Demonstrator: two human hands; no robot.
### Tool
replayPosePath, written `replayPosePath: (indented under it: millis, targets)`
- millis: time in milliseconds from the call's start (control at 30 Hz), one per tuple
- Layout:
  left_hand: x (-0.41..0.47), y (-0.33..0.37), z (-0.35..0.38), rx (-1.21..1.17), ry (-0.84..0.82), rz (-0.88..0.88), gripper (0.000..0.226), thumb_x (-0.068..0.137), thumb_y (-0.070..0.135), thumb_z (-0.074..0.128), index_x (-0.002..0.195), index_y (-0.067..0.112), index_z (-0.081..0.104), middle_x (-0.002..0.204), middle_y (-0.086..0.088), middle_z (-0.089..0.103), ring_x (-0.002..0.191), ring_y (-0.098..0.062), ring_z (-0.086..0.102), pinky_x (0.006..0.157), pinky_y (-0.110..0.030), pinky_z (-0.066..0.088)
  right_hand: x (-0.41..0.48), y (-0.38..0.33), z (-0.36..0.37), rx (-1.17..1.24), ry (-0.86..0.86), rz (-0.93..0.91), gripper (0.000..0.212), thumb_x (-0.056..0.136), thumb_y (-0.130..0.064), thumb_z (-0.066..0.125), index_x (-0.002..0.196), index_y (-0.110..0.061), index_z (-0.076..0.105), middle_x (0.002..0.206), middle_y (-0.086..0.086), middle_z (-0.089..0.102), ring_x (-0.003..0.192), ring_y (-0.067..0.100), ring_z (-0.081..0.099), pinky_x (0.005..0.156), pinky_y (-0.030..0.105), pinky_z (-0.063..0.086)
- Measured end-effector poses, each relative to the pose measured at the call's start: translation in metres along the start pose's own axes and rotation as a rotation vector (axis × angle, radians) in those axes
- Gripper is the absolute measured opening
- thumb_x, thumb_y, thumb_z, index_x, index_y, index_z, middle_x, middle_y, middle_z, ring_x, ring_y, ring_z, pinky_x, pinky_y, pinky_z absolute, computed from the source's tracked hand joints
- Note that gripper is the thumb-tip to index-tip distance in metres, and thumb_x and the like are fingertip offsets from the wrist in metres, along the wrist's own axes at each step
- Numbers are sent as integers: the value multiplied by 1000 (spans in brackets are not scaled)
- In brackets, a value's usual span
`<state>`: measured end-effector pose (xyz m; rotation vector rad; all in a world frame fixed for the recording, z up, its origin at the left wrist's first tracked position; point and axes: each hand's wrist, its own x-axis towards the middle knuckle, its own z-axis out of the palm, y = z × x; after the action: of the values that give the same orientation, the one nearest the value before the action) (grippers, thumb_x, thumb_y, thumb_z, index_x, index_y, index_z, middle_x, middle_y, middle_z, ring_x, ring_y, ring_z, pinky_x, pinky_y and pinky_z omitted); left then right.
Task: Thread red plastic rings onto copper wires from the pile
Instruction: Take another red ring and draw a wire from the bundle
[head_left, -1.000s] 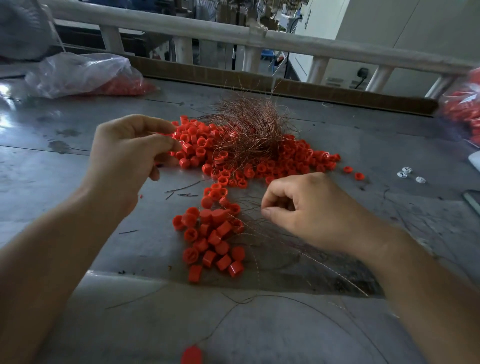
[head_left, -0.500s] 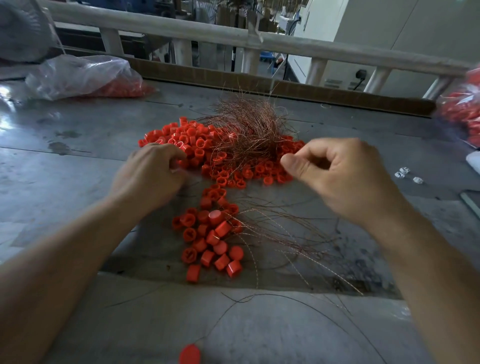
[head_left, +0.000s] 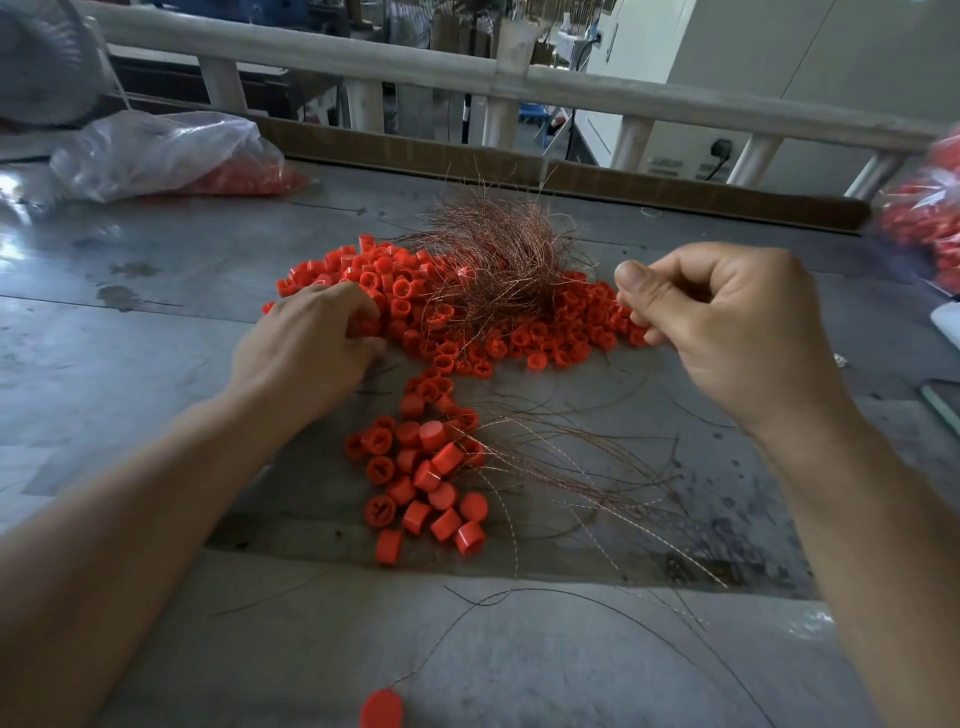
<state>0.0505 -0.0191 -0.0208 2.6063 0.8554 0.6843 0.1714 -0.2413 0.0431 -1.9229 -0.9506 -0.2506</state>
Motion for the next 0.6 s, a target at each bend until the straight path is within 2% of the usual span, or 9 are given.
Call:
replayPosePath:
  millis: [133,333,433,600]
  targets:
    - [-1,2,-2,-26,8,11,13,77,20,68,78,23,56,83,1,52,81,-22,48,68,-35,43,1,1,-2,-5,7,4,22,83,-32,63,66,-18,65,63,10,65,60,28,61,64,45,52]
    - [-2,5,-2,-12,5,32,18,77,9,64,68,21,56,76,4,53,77,-20,50,67,-36,45,2,4,-1,-19,0,24,22,83,-32,63,67,-18,65,64,8,65,61,27,62,64,44,53]
    - [-2,5,-1,-19,26,15,16,76,9,65,72,21,56,76,1,56,75,-21,50,66,-37,46,2,5,0,-28,-3,27,22,83,-32,63,67,-17,66,63,5,65,60,25,62,64,39,53]
    - [-1,4,-1,-7,-14,15,27,77,18,69,103,20,64,93,-5,63,87,-27,56,75,-42,49,2,5,2,-39,-16,36,22,83,-32,64,69,-16,66,64,3,65,61,25,62,65,41,53]
